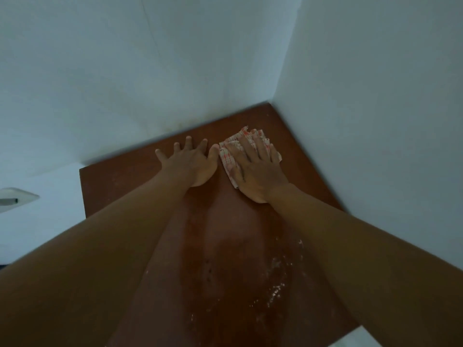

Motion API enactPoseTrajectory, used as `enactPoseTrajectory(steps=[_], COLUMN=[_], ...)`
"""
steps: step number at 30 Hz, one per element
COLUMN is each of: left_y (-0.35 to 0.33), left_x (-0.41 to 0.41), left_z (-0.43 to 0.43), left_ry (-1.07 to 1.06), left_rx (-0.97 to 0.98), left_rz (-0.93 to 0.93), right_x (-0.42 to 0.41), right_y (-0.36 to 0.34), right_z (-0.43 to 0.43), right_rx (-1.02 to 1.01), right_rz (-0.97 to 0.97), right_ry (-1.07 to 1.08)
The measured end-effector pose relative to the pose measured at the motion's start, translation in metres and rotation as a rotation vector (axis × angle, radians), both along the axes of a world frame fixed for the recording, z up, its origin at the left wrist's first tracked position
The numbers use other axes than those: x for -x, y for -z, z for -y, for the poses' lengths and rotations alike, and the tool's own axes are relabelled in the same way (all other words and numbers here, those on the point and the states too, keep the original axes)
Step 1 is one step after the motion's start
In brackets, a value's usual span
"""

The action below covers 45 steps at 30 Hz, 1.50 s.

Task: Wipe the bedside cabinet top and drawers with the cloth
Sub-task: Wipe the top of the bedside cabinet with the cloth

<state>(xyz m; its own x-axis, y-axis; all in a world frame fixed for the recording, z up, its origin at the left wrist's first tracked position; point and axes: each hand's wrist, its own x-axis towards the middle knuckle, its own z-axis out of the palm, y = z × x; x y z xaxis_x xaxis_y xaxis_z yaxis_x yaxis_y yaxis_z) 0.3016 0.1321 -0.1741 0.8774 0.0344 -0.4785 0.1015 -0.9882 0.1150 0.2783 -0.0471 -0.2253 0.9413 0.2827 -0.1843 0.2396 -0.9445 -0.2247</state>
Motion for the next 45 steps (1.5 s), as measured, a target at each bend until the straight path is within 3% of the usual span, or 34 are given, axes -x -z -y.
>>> enactPoseTrajectory(steps=[16, 20, 29, 33, 38, 45], left_y=[0.001, -0.006, -0.019, -0.017, -0.02, -0.044], left_x=[0.173, 0.212, 0.272, 0.279, 0.267, 0.216], left_z=[0.057, 0.069, 0.089, 0.089, 0.079, 0.038], left_ry=[0.056, 0.036, 0.042, 0.056, 0.04, -0.007], left_rx=[0.116, 0.135, 0.142, 0.132, 0.122, 0.111], left_rz=[0.125, 0.133, 0.132, 0.129, 0.132, 0.181], right_x=[0.203, 0.261, 0.403, 0.468, 0.435, 0.269], right_y=[-0.004, 0.002, 0.027, 0.053, 0.013, -0.06], right_z=[0.084, 0.11, 0.165, 0.196, 0.187, 0.106], right_rx=[-0.028, -0.041, -0.333, -0.362, -0.42, -0.563], right_rz=[-0.045, 0.044, 0.223, 0.064, 0.15, 0.289], right_ry=[-0.006, -0.025, 0.035, 0.166, 0.096, 0.091])
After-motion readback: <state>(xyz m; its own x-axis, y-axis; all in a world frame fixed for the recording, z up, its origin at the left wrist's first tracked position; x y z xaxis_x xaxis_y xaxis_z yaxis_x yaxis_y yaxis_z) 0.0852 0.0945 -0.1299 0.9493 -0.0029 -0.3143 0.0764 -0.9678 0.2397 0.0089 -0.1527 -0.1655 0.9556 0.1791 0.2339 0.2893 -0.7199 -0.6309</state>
